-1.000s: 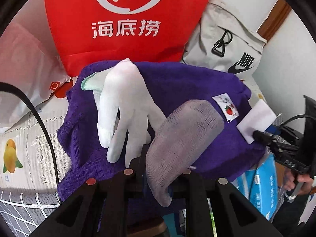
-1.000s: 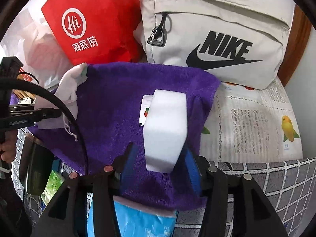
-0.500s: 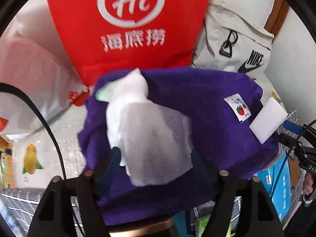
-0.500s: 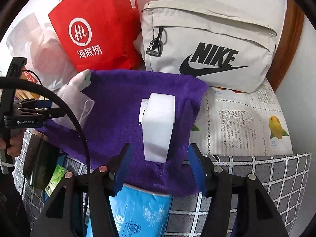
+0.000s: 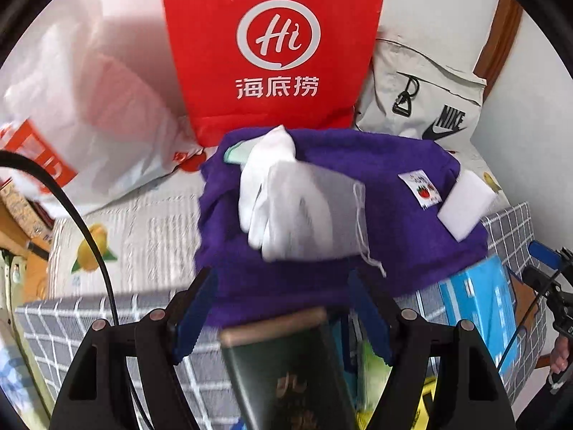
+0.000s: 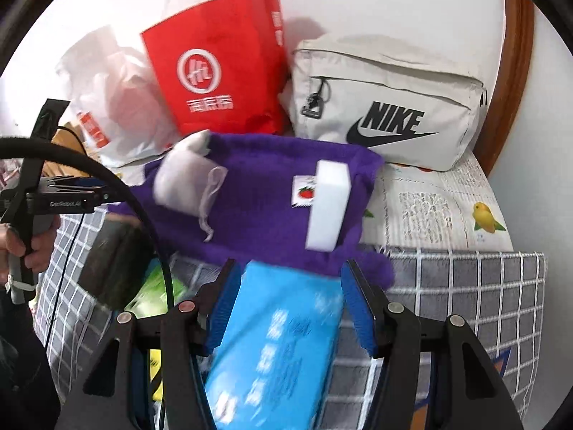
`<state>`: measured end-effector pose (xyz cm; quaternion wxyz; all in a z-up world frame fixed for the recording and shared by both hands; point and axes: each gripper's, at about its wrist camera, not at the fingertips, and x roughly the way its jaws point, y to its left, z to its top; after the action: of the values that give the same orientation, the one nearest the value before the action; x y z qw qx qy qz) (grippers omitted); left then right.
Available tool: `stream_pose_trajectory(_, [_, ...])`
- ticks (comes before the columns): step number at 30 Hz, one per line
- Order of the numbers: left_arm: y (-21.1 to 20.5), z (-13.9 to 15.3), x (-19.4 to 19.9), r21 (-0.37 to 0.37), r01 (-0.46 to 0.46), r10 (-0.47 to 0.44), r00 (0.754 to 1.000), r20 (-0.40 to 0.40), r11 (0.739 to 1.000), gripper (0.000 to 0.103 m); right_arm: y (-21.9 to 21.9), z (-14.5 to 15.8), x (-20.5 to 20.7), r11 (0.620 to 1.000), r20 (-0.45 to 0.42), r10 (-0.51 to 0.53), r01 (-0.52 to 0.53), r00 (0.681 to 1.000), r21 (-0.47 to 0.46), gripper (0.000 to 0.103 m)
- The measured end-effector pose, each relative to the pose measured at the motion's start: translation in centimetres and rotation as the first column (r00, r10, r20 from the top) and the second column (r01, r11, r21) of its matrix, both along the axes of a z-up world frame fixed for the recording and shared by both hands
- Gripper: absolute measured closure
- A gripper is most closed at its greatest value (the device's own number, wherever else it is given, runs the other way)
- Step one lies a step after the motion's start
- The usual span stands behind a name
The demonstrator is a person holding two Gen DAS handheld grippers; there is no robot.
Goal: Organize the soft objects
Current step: 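Withdraw both grippers from the towel, moving the right gripper toward the blue tissue pack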
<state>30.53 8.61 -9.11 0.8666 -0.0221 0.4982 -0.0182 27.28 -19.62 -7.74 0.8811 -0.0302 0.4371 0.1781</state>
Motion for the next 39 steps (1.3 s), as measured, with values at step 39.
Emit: stream_pose_trajectory(39, [-3.1, -1.9, -16.8, -0.071, -0.043, 0.039, 0.998, -0.05, 0.997, 0.029, 1.5, -10.6, -15.0, 0.986, -0.15, 0.157, -0.163, 0.976, -0.031, 0.056])
